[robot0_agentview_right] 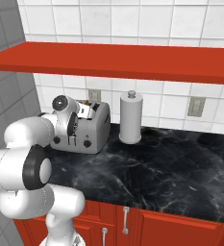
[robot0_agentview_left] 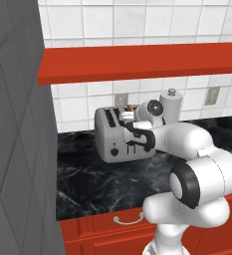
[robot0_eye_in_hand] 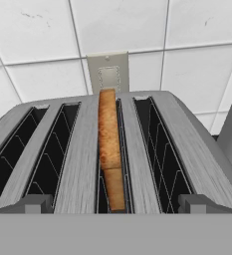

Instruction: Start the toaster. Once the lever pops up, take the bread to the plate on the dining counter.

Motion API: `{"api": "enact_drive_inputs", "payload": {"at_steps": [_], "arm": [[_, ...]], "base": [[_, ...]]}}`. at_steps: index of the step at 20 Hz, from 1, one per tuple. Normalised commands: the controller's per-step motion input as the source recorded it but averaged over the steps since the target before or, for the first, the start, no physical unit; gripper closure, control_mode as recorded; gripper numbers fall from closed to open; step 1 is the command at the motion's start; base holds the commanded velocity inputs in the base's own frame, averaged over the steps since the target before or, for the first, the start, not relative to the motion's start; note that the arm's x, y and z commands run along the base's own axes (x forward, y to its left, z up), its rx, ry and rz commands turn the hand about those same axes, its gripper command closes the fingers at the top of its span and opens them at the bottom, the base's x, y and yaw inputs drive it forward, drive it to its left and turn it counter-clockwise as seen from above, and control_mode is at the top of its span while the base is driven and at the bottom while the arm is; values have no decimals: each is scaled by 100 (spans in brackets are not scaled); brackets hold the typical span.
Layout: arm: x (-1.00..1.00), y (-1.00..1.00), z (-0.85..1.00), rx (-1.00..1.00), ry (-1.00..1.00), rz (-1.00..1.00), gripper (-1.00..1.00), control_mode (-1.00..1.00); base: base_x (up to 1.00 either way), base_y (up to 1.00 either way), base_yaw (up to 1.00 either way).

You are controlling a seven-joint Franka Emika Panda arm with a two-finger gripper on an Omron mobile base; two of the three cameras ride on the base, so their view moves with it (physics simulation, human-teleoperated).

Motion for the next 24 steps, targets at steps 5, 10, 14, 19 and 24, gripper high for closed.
{"api": "enact_drive_inputs", "payload": {"at_steps": [5,10,14,19,24], "arm": [[0,0,0,0,0,0,-100,-100],[0,0,0,0,0,0,-100,-100],[0,0,0,0,0,0,-100,-100],[0,0,0,0,0,0,-100,-100],[0,0,0,0,0,0,-100,-100]], "base": [[0,0,0],[0,0,0],[0,0,0],[0,0,0],[0,0,0]]}}
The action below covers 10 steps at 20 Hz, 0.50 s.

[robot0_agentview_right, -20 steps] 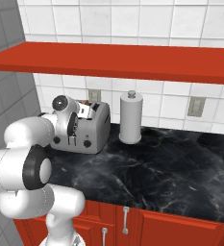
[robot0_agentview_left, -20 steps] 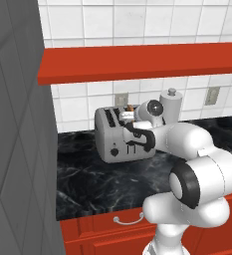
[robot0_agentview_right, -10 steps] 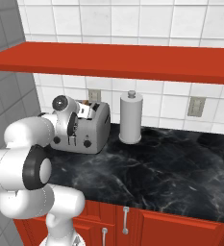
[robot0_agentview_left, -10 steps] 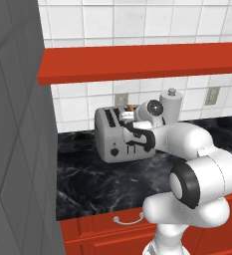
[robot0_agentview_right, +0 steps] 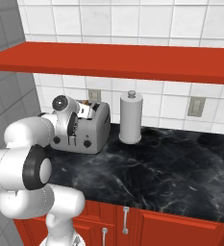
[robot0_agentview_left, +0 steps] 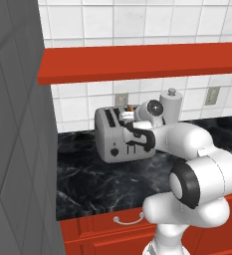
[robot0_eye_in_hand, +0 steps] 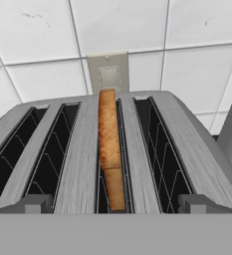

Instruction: Start the toaster. Once the lever pops up, take the bread to the plate on the dining counter.

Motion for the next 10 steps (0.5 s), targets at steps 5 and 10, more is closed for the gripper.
{"api": "enact_drive_inputs", "payload": {"at_steps": [5,10], "arm": [[0,0,0,0,0,0,-100,-100],[0,0,0,0,0,0,-100,-100]], "base": [[0,0,0],[0,0,0]]}}
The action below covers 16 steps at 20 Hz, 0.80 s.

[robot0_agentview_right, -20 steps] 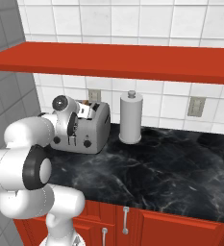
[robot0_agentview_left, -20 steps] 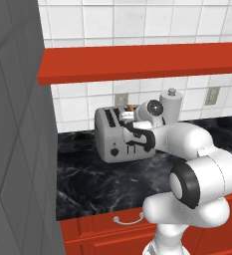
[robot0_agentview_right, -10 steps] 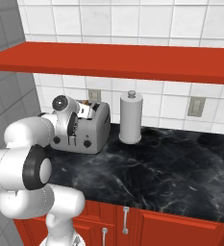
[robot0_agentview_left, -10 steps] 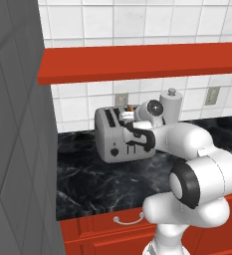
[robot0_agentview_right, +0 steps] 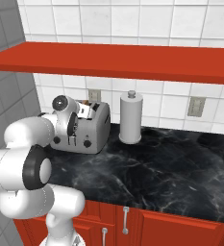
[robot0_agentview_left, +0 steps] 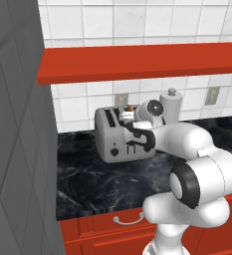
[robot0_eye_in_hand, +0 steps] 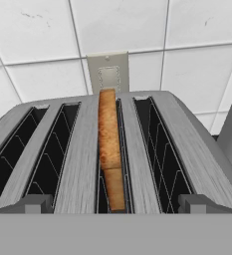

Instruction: Start the toaster. Once the lever pops up, take the bread to the plate on the dining counter.

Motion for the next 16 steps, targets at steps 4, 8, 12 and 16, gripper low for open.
{"api": "enact_drive_inputs", "payload": {"at_steps": [4,8,12,16], "arm": [[0,0,0,0,0,0,-100,-100],[0,0,0,0,0,0,-100,-100],[0,0,0,0,0,0,-100,-100],[0,0,0,0,0,0,-100,-100]], "base": [[0,0,0],[0,0,0],[0,0,0],[0,0,0]]}}
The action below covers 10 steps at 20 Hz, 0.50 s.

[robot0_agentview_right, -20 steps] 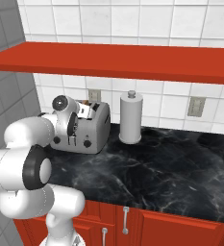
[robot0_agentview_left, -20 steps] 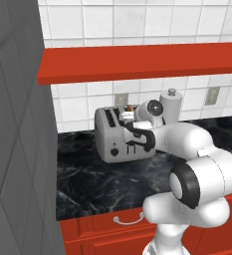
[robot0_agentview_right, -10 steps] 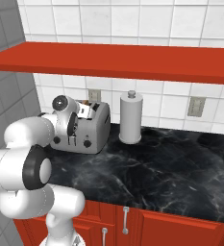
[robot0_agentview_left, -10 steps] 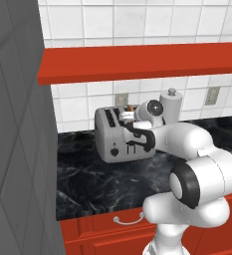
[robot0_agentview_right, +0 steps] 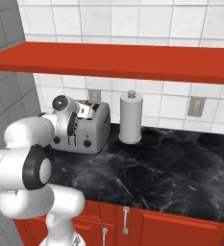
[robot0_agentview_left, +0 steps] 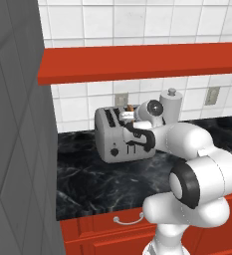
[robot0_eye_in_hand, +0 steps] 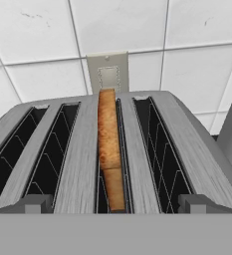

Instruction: Start the toaster. Once the lever pops up, take the bread to the plate on the dining counter.

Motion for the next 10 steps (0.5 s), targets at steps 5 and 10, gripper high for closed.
{"api": "enact_drive_inputs", "payload": {"at_steps": [5,10], "arm": [[0,0,0,0,0,0,-100,-100],[10,0,0,0,0,1,-100,-100]], "base": [[0,0,0],[0,0,0]]}}
